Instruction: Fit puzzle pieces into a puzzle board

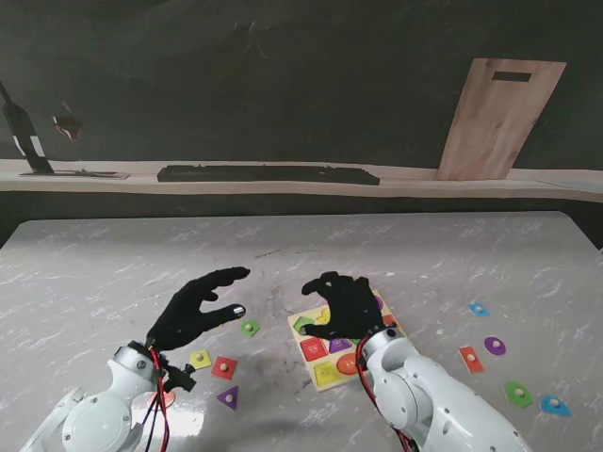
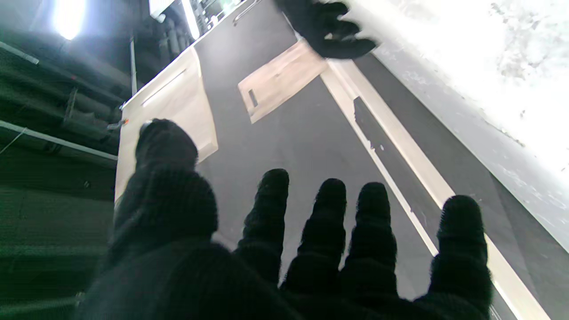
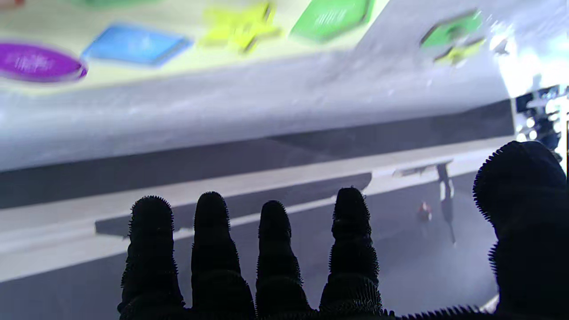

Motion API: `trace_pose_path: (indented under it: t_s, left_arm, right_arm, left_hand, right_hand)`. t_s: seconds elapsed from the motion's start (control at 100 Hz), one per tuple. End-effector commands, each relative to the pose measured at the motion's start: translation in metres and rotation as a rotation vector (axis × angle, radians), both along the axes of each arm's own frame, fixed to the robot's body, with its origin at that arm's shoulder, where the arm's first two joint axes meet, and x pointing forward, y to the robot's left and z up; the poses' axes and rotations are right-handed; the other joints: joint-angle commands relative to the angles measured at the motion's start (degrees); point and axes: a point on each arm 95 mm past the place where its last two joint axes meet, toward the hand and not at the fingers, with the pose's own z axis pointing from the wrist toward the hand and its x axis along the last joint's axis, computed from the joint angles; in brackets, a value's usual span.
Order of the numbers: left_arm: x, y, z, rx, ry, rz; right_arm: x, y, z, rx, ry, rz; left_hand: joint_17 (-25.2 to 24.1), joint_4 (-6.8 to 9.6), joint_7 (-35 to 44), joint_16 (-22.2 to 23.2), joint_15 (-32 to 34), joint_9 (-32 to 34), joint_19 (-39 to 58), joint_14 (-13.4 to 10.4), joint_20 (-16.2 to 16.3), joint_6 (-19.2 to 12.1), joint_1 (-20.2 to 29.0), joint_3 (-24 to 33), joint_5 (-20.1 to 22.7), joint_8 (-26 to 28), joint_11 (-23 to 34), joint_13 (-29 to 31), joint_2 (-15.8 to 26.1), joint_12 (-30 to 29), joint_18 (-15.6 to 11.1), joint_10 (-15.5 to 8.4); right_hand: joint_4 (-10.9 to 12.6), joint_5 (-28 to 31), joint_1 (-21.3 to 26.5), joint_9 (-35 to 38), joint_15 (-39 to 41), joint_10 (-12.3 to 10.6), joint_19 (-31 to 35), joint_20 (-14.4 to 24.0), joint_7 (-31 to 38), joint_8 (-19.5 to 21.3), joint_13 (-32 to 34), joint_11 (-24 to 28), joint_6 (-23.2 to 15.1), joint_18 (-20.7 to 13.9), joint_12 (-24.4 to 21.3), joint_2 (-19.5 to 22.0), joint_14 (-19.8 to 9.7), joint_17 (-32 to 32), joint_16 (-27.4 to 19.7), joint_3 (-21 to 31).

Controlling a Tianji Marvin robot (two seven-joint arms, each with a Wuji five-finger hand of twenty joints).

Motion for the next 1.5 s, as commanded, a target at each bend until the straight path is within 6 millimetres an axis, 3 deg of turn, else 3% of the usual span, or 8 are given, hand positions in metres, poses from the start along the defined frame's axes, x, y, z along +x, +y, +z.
trace_pose_path:
  t_s: [0.0, 0.29, 0.59, 0.67, 0.7, 0.75, 1.16, 1.49]
  left_arm:
    - [0.000, -0.010, 0.002, 0.042, 0.001, -0.010]
    - [0.015, -0.043, -0.011, 0.094, 0.126, -0.066]
    - [0.031, -0.072, -0.034, 0.433, 0.100, -0.122]
    - [0.034, -0.077, -0.040, 0.512, 0.084, -0.149]
    - [0.035, -0.079, -0.042, 0.539, 0.079, -0.160]
    - [0.037, -0.083, -0.046, 0.577, 0.072, -0.179]
    - [0.058, -0.107, -0.065, 0.794, -0.066, -0.198]
    - [0.069, -0.121, -0.077, 0.814, -0.070, -0.202]
  right_arm:
    - [0.005, -0.008, 0.014, -0.002, -0.049, -0.008]
    - [0.022, -0.074, 0.029, -0.122, -0.097, -0.004]
    - [0.024, -0.122, 0.018, -0.284, -0.018, -0.009]
    - [0.022, -0.129, 0.012, -0.311, -0.002, -0.024]
    - [0.022, -0.131, 0.010, -0.323, 0.003, -0.029]
    - [0.021, -0.135, 0.006, -0.344, 0.011, -0.036]
    - [0.015, -0.152, -0.017, -0.403, 0.050, -0.046]
    - [0.014, -0.152, -0.027, -0.399, 0.046, -0.018]
  left_hand:
    - [-0.83, 1.98, -0.23, 1.10, 1.75, -1.35, 1.81, -0.05, 1.68, 0.69, 0.50, -2.29, 0.77, 0.09, 1.02, -0.57, 0.98, 0.52, -13.04, 0.39]
    - [-2.97, 2.15, -1.13, 1.69, 2.85, -4.10, 3.31, 0.33, 1.16, 4.45, 2.44, -2.06, -0.21, -0.49, 2.76, -3.65, 0.78, 2.31, -13.59, 1.51]
    - [-5.71, 2.88, -0.58, 2.46, 4.35, -11.76, 6.79, -0.67, 1.99, 9.45, 3.82, -0.97, -5.78, -0.43, 5.89, -9.90, -1.39, 6.18, -15.49, 1.88]
    - [-6.01, 3.29, -1.02, 2.57, 4.48, -12.68, 7.19, -0.67, 2.18, 10.76, 5.26, 0.24, -6.29, -0.81, 5.90, -10.55, -1.32, 6.40, -15.65, 2.36]
    - [-6.23, 2.64, -0.95, 2.64, 4.84, -13.05, 7.74, -0.67, 1.97, 10.78, -3.92, 19.99, -6.35, -1.91, 6.11, -10.87, -5.66, 6.73, -15.69, 2.34]
    - [-6.32, 2.54, -1.07, 2.96, 5.36, -13.20, 8.54, -0.53, 2.40, 10.87, -6.51, 26.76, -6.51, -2.04, 6.63, -10.97, -6.80, 7.16, -15.69, 2.43]
    - [-6.09, 1.28, 9.39, 10.88, 15.65, -10.11, 22.14, 0.66, 8.43, 9.61, -7.08, 26.61, -6.43, 2.27, 16.30, -10.26, -6.32, 18.01, -15.24, 2.40]
    - [-4.60, 0.99, 19.36, 16.84, 23.03, -6.99, 30.23, 1.28, 11.70, 8.89, -6.86, 30.82, -4.30, 6.62, 23.22, -8.50, -7.10, 26.02, -15.05, 2.30]
  right_hand:
    - [2.39, -2.08, 0.62, -1.83, -1.17, -0.09, 0.34, 0.49, -1.10, -1.02, 0.29, 0.20, -0.92, -0.05, 0.20, 1.05, -1.83, 0.25, -0.41, -2.07]
    - [3.14, -3.56, 0.90, -0.49, -3.57, -2.77, -1.48, 0.19, -2.65, -1.60, 1.08, 0.91, -2.53, -4.89, 0.58, -3.02, -5.27, 0.50, -0.14, -0.27]
    - [3.75, -5.24, 6.15, -1.68, -6.36, -3.59, -3.22, 0.43, -4.17, -2.28, 0.17, -1.35, -2.02, -6.14, -0.32, -7.68, -6.34, 0.35, -0.59, 0.43]
    - [3.86, -5.29, 7.27, -1.66, -6.68, -3.41, -3.71, 0.63, -4.55, -2.47, -0.13, -2.83, -1.92, -6.34, -0.95, -8.40, -6.39, 0.32, -0.57, 0.37]
    - [3.89, -5.30, 7.61, -1.66, -6.74, -3.39, -3.84, 0.68, -4.65, -2.52, -0.21, -3.15, -1.87, -6.35, -1.07, -8.63, -6.36, 0.30, -0.57, 0.37]
    - [3.96, -5.18, 8.29, -1.66, -6.76, -3.34, -3.93, 0.76, -4.63, -2.51, -0.22, -3.39, -1.94, -6.35, -1.15, -8.95, -6.44, 0.32, -0.56, 0.48]
    - [3.60, 3.14, 10.70, 3.44, -3.72, -4.06, -3.79, 1.75, 0.60, -0.40, 5.27, 1.88, -7.07, -7.77, 1.26, -9.98, -8.60, 3.32, 0.96, -0.44]
    - [3.82, 9.14, 14.48, 14.20, 9.11, -6.19, 3.92, 9.71, 4.04, 0.29, 14.16, 10.03, -7.13, -10.28, 5.53, -10.46, -11.20, 9.35, 11.60, -2.65]
